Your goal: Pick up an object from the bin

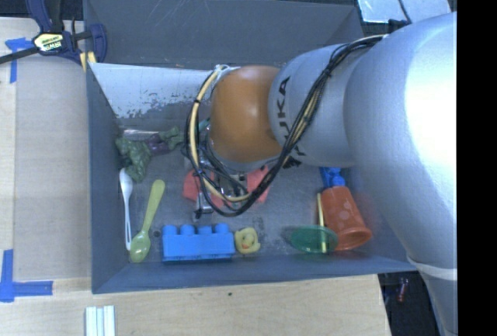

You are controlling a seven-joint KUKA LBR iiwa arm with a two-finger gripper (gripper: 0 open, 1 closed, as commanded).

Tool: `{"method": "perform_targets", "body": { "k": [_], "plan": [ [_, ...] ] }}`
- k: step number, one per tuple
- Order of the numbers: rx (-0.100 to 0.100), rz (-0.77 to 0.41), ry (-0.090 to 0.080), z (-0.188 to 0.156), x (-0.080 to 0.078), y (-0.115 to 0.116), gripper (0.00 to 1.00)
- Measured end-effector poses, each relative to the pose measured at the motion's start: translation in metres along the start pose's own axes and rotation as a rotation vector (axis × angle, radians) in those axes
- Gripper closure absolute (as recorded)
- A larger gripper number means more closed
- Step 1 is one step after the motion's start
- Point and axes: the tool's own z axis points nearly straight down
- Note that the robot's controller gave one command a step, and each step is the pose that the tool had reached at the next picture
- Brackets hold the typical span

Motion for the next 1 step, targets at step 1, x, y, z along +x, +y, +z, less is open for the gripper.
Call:
{"method": "perform_targets", "body": {
  "k": [1],
  "plan": [
    [-0.001,-0.082,-0.002,-0.0074,-0.0262,-0.0519,0.00]
  ]
}}
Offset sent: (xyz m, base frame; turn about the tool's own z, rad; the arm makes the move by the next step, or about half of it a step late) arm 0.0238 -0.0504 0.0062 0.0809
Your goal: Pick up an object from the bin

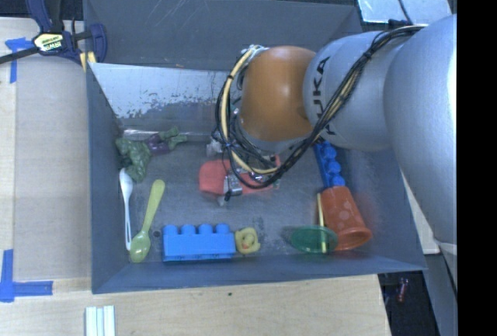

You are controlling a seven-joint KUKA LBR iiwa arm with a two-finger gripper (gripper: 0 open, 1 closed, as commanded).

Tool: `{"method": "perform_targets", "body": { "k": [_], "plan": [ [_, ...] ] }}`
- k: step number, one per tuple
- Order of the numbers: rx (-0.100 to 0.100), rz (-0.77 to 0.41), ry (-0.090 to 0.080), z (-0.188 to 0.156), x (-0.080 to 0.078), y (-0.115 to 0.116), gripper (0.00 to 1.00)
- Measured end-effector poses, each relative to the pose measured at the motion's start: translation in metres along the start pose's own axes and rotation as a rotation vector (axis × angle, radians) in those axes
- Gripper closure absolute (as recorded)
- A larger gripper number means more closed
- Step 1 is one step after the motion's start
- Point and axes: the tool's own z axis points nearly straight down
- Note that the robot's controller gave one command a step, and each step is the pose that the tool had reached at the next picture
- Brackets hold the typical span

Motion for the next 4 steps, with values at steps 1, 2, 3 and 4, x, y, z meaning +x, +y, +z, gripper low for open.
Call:
{"method": "perform_targets", "body": {
  "k": [1,2,3,4],
  "plan": [
    [-0.002,0.089,0.003,0.000,-0.005,-0.004,1.00],
    [-0.002,0.118,0.004,0.000,-0.002,-0.002,1.00],
    [-0.002,0.090,0.006,-0.060,-0.003,-0.017,1.00],
    [-0.002,0.017,0.006,-0.143,-0.007,-0.018,1.00]
  ]
}}
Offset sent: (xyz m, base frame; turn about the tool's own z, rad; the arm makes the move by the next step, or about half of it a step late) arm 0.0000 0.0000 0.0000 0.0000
